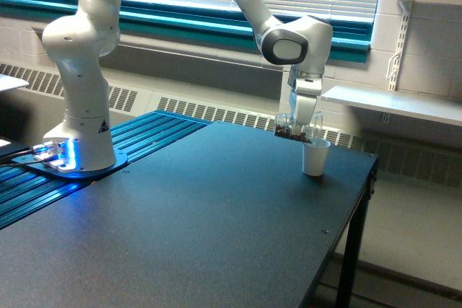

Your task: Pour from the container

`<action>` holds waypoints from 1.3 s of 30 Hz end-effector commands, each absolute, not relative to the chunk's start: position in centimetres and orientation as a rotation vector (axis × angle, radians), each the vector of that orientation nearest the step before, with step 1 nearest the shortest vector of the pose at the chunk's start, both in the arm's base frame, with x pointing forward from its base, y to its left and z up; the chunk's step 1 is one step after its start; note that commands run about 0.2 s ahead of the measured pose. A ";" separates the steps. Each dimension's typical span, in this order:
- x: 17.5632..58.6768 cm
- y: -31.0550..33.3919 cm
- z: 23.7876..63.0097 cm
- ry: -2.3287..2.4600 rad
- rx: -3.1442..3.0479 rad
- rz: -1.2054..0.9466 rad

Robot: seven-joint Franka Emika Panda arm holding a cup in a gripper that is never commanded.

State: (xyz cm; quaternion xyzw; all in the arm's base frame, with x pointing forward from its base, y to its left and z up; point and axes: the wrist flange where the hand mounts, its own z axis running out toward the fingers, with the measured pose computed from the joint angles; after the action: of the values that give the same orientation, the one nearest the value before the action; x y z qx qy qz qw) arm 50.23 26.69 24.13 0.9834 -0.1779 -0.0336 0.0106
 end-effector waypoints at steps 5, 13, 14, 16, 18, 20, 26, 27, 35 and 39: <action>50.2 27.2 23.8 -0.495 3.058 -0.129; 50.1 27.6 23.6 -0.476 3.051 -0.146; 50.1 27.6 23.6 -0.475 3.052 -0.145; 50.3 27.6 23.7 -0.474 3.051 -0.143; 50.4 27.6 23.7 -0.474 3.051 -0.141; 50.5 27.7 23.8 -0.473 3.052 -0.139; 50.7 27.8 23.7 -0.467 3.048 -0.144; 50.7 27.8 23.7 -0.466 3.047 -0.147; 50.6 27.9 23.3 -0.455 3.038 -0.166; 50.7 27.9 23.2 -0.448 3.033 -0.170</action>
State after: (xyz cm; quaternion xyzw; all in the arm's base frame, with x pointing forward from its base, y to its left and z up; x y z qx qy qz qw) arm 50.98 27.47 23.63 0.9852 -0.1616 -0.0497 0.0281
